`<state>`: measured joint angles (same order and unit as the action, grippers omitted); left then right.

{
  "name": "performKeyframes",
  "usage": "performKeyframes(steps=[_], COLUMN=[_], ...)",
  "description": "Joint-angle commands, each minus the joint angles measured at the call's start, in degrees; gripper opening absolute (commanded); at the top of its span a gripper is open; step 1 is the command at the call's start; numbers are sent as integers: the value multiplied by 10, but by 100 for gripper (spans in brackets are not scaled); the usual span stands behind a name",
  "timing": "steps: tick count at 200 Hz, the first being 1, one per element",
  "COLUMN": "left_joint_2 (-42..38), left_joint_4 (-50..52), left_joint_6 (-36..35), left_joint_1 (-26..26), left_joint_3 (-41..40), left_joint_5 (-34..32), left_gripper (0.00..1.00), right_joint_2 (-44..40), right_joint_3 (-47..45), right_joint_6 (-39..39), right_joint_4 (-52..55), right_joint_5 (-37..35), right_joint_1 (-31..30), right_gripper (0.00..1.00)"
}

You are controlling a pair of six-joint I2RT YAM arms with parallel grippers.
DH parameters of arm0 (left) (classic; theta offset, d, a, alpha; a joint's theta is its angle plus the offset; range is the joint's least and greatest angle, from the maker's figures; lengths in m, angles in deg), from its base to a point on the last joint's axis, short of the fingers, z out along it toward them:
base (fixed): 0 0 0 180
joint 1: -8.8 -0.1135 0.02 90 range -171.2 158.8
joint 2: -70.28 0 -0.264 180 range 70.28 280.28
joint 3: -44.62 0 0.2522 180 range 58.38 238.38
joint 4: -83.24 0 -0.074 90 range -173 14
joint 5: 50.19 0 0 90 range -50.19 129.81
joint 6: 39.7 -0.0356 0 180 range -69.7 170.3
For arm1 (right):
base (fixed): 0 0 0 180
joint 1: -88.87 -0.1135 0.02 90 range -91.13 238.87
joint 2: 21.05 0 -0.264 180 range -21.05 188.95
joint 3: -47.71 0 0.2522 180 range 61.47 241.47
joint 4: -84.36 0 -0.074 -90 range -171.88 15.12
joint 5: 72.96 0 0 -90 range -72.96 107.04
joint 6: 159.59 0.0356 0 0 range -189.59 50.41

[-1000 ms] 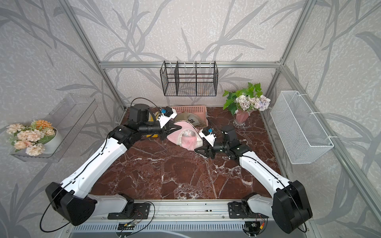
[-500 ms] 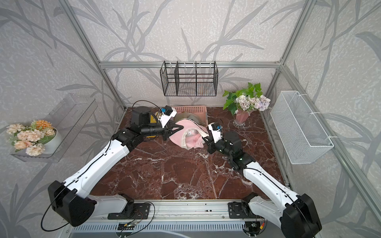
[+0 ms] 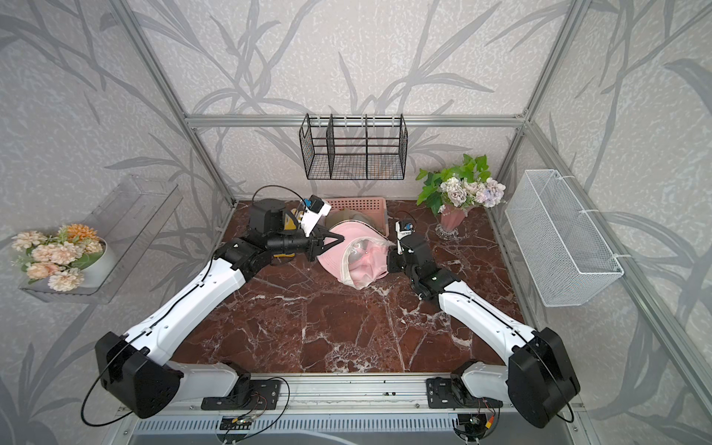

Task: Turn the baseball cap inside out
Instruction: Turn over the baseball cap.

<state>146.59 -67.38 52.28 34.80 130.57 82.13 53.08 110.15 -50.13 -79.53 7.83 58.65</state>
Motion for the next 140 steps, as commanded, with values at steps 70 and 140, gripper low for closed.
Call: performKeyframes(steps=[70,140], left_joint_2=[-19,-17], left_joint_4=[-95,-155], left_joint_6=[61,230], left_joint_1=[-3,2], left_joint_3=[2,-67], left_joint_5=[-72,-110], left_gripper=[0,0], right_joint_2=[33,-151], right_joint_3=[13,-86], right_joint_6=[37,-95], right_joint_4=[180,-9], right_joint_5=[-86,101], right_joint_1=[12,11], right_gripper=[25,55])
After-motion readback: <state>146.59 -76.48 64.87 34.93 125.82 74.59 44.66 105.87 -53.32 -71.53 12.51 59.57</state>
